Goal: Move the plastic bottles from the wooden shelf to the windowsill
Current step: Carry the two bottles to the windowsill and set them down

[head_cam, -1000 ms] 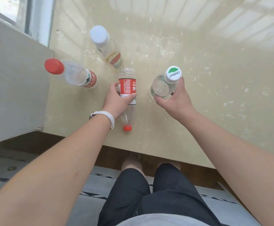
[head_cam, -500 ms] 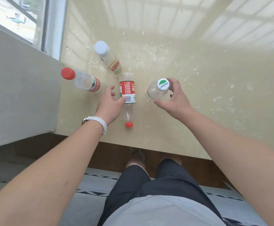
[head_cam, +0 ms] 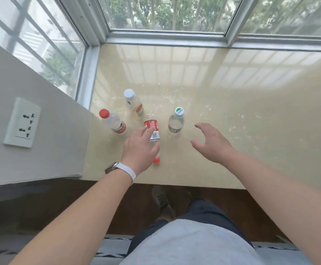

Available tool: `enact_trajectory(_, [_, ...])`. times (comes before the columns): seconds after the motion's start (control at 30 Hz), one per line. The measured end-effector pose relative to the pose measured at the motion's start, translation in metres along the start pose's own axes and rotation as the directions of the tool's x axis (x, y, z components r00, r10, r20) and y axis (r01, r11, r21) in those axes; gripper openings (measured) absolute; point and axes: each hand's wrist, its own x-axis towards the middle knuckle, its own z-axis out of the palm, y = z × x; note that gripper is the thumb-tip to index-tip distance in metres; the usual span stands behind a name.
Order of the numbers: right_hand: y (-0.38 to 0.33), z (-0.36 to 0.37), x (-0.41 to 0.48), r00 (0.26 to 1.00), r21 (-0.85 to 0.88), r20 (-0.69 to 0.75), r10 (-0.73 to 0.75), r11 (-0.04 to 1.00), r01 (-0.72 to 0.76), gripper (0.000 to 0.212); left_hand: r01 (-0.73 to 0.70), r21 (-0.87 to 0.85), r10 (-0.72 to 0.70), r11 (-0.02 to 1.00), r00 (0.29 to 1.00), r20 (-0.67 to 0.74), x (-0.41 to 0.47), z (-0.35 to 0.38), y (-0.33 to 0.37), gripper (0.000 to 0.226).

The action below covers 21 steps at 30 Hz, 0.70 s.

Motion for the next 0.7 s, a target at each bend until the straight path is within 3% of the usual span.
enact_trajectory(0.33, [-0.010, -0.035, -0.083, 0.993, -0.299, -0.104, -0.062, 0.954, 0.028, 0.061, -0.231, 0.098, 0.239, 0.968, 0.967, -0.085, -0.039, -0.020, 0.023, 0.050])
enact_trajectory(0.7, [0.023, -0.093, -0.146, 0.970, -0.425, -0.229, -0.077, 0.905, -0.029, 0.061, -0.444, 0.258, 0.457, 0.858, 0.889, 0.011, -0.063, -0.011, 0.104, 0.054])
